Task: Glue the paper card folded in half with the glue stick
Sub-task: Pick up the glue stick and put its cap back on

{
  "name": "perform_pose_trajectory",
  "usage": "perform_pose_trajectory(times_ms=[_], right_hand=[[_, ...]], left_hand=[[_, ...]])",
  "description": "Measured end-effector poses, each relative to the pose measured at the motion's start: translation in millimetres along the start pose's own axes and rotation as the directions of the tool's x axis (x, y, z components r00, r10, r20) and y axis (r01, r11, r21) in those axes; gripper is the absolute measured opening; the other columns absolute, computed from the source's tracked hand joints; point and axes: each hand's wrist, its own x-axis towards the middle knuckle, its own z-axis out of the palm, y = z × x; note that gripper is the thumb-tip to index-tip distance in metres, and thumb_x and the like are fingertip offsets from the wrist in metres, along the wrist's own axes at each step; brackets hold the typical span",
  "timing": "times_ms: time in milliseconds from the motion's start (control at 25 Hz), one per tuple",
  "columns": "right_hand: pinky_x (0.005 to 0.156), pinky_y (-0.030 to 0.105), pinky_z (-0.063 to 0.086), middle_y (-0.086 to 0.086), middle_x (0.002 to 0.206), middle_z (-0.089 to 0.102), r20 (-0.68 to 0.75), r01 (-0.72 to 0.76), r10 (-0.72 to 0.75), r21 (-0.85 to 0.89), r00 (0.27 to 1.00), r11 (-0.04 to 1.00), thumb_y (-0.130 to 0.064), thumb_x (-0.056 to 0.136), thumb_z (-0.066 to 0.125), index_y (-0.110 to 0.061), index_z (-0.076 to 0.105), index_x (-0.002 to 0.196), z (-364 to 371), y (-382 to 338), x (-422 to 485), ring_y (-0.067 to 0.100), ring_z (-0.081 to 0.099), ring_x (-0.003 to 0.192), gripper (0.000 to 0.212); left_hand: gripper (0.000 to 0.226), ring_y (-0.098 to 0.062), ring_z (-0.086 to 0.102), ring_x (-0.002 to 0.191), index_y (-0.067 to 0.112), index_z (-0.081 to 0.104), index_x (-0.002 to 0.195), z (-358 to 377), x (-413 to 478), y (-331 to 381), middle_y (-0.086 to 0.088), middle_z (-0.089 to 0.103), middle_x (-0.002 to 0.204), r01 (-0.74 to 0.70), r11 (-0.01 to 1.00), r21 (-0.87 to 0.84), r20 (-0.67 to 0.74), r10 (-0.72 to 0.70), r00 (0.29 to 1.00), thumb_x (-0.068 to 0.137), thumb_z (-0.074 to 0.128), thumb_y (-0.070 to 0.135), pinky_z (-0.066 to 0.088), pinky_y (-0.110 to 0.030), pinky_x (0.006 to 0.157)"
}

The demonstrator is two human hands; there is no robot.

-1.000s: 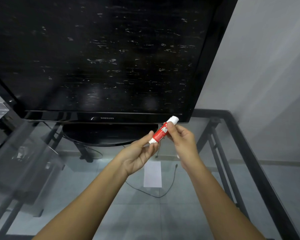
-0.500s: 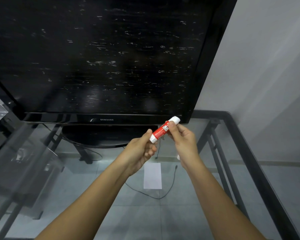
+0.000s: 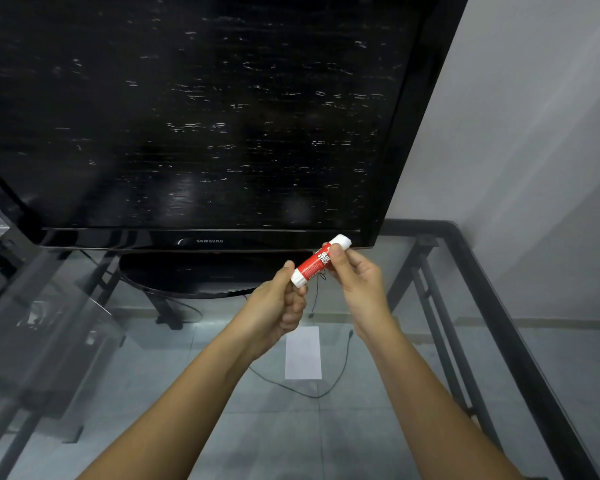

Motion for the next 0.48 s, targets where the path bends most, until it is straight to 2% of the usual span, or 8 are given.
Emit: perform_pose_trajectory(times_ms=[40, 80, 160, 240, 280, 360, 440, 480], right_hand=[[0.073, 0.008, 0.049, -0.006, 0.101, 0.069, 0.000, 0.002, -0.002, 0.001, 1.000, 1.000, -0.055, 0.070, 0.057, -0.030, 0.064, 0.099, 1, 0, 0, 0.008, 0.063, 0.100, 0.039], [0.073, 0.009, 0.049, -0.006, 0.100, 0.069, -0.001, 0.005, -0.005, 0.003, 1.000, 1.000, -0.055, 0.070, 0.058, -0.030, 0.064, 0.099, 1, 0, 1, 0.008, 0.063, 0.101, 0.039], [0.076, 0.012, 0.050, -0.003, 0.100, 0.070, -0.001, 0.005, -0.005, 0.009, 1.000, 1.000, -0.053, 0.072, 0.058, -0.025, 0.066, 0.102, 2, 1, 1, 0.010, 0.063, 0.101, 0.041], [0.079, 0.014, 0.051, -0.001, 0.101, 0.069, 0.002, -0.001, 0.001, 0.012, 1.000, 1.000, -0.052, 0.073, 0.057, -0.021, 0.065, 0.106, 2, 1, 2, 0.011, 0.063, 0.102, 0.046], [0.079, 0.014, 0.051, -0.002, 0.101, 0.070, 0.005, -0.001, 0.001, 0.010, 1.000, 1.000, -0.053, 0.073, 0.057, -0.021, 0.065, 0.106, 3, 1, 2, 0.011, 0.063, 0.102, 0.047], [0.078, 0.014, 0.050, -0.004, 0.101, 0.070, 0.017, 0.001, -0.001, 0.001, 1.000, 1.000, -0.056, 0.071, 0.057, -0.024, 0.066, 0.105, 3, 1, 2, 0.009, 0.063, 0.101, 0.047], [0.076, 0.013, 0.050, -0.005, 0.099, 0.070, 0.038, 0.011, -0.010, -0.017, 0.999, 1.000, -0.056, 0.071, 0.058, -0.026, 0.066, 0.103, 4, 2, 1, 0.009, 0.064, 0.099, 0.045], [0.076, 0.013, 0.050, -0.006, 0.098, 0.070, 0.052, 0.014, -0.013, -0.029, 0.999, 0.999, -0.055, 0.071, 0.058, -0.028, 0.067, 0.099, 5, 3, 0, 0.008, 0.064, 0.099, 0.040]], left_hand=[[0.044, -0.007, 0.039, 0.044, 0.013, 0.058, 0.080, 0, 0, 1, 0.001, 0.049, 0.053, 0.008, 0.998, -0.068, 0.007, -0.008, 1.000, 0.093, 0.039, 0.051, 0.035, -0.018, 0.046], [0.040, -0.008, 0.045, 0.047, 0.012, 0.058, 0.088, 0, 1, 0, 0.000, 0.054, 0.056, -0.046, 0.996, -0.078, -0.020, 0.044, 0.999, 0.092, 0.043, 0.049, 0.039, -0.019, 0.050], [0.033, -0.008, 0.050, 0.056, 0.013, 0.055, 0.096, 0, 2, -3, 0.001, 0.058, 0.064, -0.219, 0.976, -0.001, -0.081, 0.218, 0.973, 0.085, 0.053, 0.045, 0.045, -0.017, 0.055], [0.032, -0.007, 0.048, 0.054, 0.012, 0.056, 0.091, 0, 0, -4, 0.003, 0.058, 0.061, -0.283, 0.953, 0.106, -0.081, 0.292, 0.953, 0.087, 0.052, 0.044, 0.043, -0.015, 0.052], [0.037, -0.006, 0.044, 0.049, 0.011, 0.057, 0.085, 0, 0, -3, 0.003, 0.055, 0.057, -0.247, 0.960, 0.129, -0.075, 0.258, 0.963, 0.090, 0.047, 0.047, 0.040, -0.016, 0.048], [0.049, -0.008, 0.035, 0.040, 0.013, 0.056, 0.069, -3, 1, 0, 0.002, 0.047, 0.047, -0.075, 0.995, 0.064, -0.076, 0.080, 0.994, 0.091, 0.040, 0.054, 0.031, -0.018, 0.041], [0.054, -0.007, 0.029, 0.032, 0.016, 0.050, 0.053, -7, 0, 7, 0.004, 0.038, 0.039, 0.221, 0.961, -0.169, 0.032, -0.218, 0.975, 0.090, 0.041, 0.054, 0.022, -0.017, 0.035], [0.054, -0.006, 0.029, 0.027, 0.016, 0.046, 0.049, -10, -1, 9, 0.005, 0.036, 0.034, 0.370, 0.880, -0.297, 0.150, -0.340, 0.928, 0.089, 0.042, 0.052, 0.019, -0.017, 0.032]])
